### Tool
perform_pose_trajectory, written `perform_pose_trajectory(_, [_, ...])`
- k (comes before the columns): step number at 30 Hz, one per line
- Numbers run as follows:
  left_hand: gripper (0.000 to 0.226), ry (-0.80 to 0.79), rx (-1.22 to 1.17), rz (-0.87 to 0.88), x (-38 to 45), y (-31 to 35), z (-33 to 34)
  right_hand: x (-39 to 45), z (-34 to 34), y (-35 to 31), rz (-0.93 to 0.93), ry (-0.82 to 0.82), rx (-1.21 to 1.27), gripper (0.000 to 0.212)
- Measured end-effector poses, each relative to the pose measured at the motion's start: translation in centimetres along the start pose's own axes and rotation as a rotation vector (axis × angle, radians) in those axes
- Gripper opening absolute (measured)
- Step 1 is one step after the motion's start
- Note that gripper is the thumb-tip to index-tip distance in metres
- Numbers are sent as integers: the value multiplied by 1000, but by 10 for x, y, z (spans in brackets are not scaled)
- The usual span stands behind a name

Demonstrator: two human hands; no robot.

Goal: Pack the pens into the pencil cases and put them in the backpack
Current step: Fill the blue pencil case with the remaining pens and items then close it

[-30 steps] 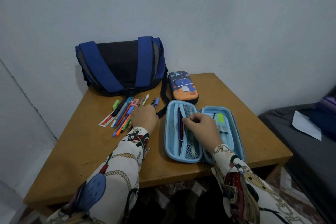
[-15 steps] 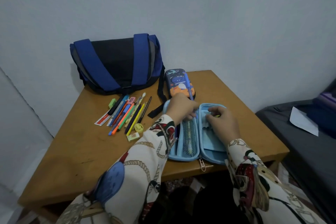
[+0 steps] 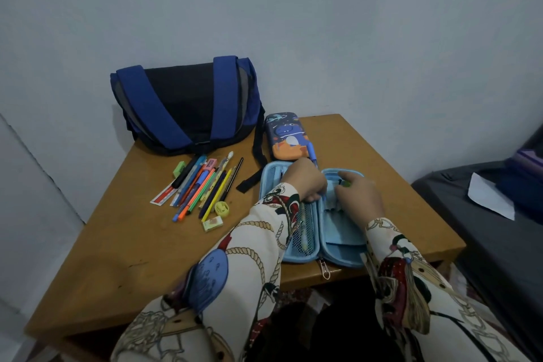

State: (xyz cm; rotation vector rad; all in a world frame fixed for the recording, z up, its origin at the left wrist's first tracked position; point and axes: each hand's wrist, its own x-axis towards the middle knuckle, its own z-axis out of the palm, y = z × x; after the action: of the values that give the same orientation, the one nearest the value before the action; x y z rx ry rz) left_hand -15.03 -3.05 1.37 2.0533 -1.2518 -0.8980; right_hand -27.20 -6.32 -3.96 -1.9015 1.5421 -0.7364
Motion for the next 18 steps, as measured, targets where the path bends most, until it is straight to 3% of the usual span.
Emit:
perform_pose_trajectory(4, [26, -58, 215, 11, -3, 2, 0, 7, -1, -1, 1, -59, -64, 57])
perform_pose_trajectory(7, [15, -69, 271, 33, -6, 3, -1, 8, 0, 0, -7, -59, -58, 55])
perform_pose_trajectory(11, [54, -71, 233, 133, -7, -2, 0, 9, 3, 2, -23, -27, -40, 55])
perform_pose_trajectory(18, [55, -131, 435, 244, -17, 0, -6, 10, 8, 8, -14, -10, -20, 55])
